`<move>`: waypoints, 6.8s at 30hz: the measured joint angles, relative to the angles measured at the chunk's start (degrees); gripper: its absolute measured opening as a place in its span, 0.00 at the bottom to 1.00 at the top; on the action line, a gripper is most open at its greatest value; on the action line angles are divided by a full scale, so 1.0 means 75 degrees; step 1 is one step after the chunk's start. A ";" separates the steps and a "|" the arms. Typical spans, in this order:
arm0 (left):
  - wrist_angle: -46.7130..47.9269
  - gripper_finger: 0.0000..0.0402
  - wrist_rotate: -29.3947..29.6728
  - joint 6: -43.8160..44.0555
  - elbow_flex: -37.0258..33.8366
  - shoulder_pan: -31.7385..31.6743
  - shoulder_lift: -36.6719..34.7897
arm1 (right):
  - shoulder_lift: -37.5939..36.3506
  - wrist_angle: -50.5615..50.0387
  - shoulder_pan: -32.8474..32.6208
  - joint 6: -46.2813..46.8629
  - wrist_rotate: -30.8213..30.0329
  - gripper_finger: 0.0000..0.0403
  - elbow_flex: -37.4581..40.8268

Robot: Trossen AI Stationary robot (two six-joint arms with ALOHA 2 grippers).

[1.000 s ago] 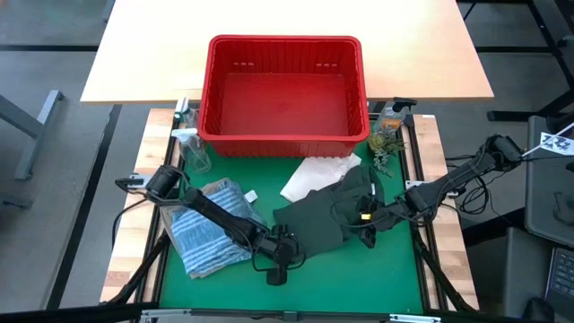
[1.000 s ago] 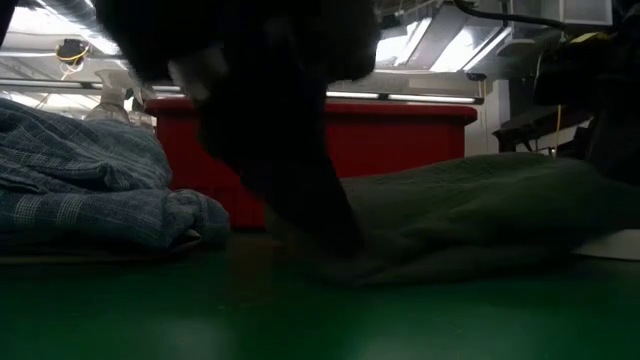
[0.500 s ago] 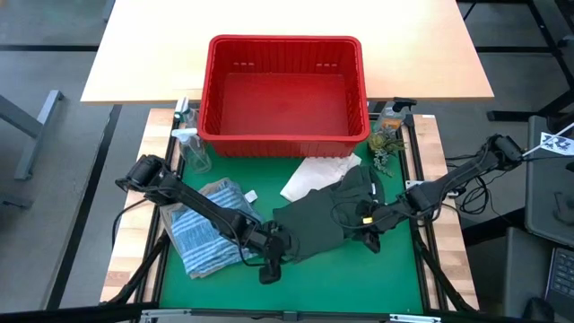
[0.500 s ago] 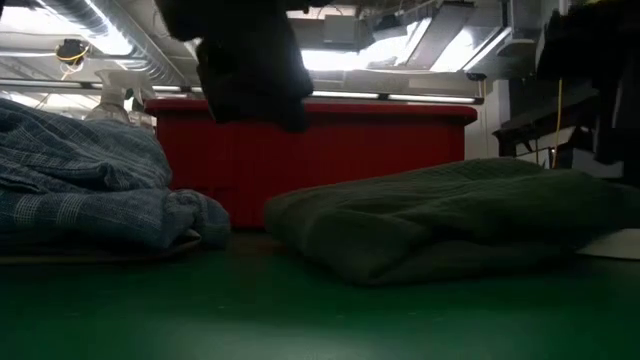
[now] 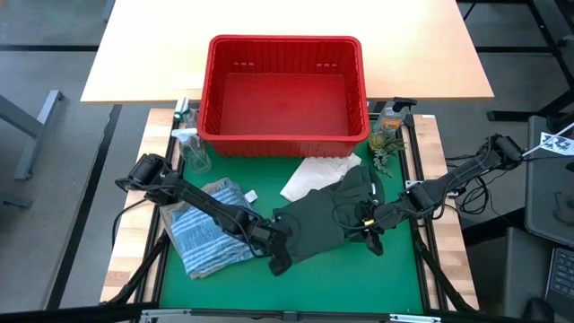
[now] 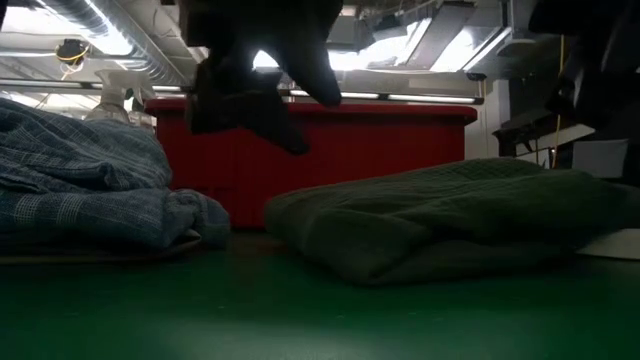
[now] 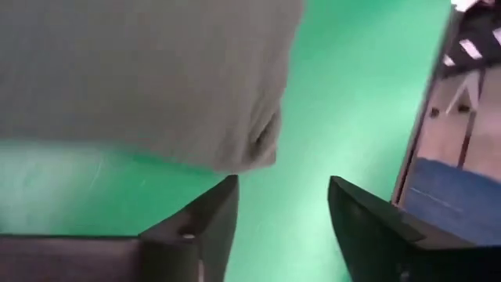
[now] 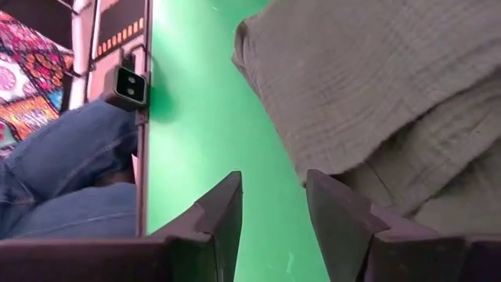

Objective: Fold Laundry from Bin
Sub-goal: Fold the green polo shirt

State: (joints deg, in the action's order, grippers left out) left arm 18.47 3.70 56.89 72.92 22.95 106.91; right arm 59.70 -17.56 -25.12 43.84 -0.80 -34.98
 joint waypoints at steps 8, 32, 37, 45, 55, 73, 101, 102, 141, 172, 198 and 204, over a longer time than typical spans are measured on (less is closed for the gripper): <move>0.0643 0.59 0.0726 0.3151 0.0001 -0.0060 0.0105 | 0.0003 -0.0064 0.0000 -0.0348 0.0000 0.35 0.0000; 0.0056 0.51 0.1830 0.4563 0.0006 -0.0358 0.1073 | 0.0006 -0.0017 0.0000 -0.0912 -0.0227 0.35 0.0000; -0.0144 0.43 0.1691 0.4531 0.0006 -0.0368 0.1215 | 0.0009 -0.0030 0.0000 -0.0912 -0.0227 0.35 0.0000; 0.0202 0.14 0.1047 0.4135 0.0006 -0.0360 0.1025 | 0.0009 -0.0035 0.0000 -0.0912 -0.0219 0.35 0.0000; 0.1128 0.01 0.0890 0.3927 0.0006 -0.0300 0.0613 | 0.0009 -0.0047 0.0000 -0.0912 -0.0213 0.35 0.0000; 0.4637 0.00 -0.1029 0.3797 0.0001 -0.0191 -0.1418 | -0.0484 -0.0167 0.0000 -0.0912 -0.0224 0.35 0.0000; 0.6458 0.00 -0.1679 0.3341 0.0001 -0.0331 -0.1769 | 0.2401 -0.1347 -0.0017 -0.0629 -0.0161 0.35 0.0000; 0.6395 0.00 -0.1676 0.3360 0.0001 -0.0350 -0.1769 | 0.2474 -0.1359 -0.0017 -0.0627 -0.0146 0.35 0.0000; 0.5445 0.02 -0.2664 0.3596 0.0787 -0.1077 -0.1763 | 0.1607 0.2778 0.0003 -0.2241 -0.1901 0.35 0.0006; 0.2810 0.02 -0.2419 0.3599 0.0787 -0.1141 -0.1754 | 0.6913 0.4611 0.0921 -0.3290 -0.2030 0.35 -0.2495; 0.1865 0.02 -0.1950 0.3644 0.0789 -0.1205 -0.1754 | 0.3931 -0.0347 0.0898 -0.3491 -0.1991 0.35 -0.3052; 0.1378 0.02 -0.1493 0.3791 0.0790 -0.1389 -0.1754 | 0.3020 -0.1300 0.0898 -0.3489 -0.2008 0.35 -0.3048</move>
State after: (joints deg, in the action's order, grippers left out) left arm 28.80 -7.49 85.32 78.85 12.53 93.76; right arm 82.36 -27.31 -18.39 17.67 -15.86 -57.84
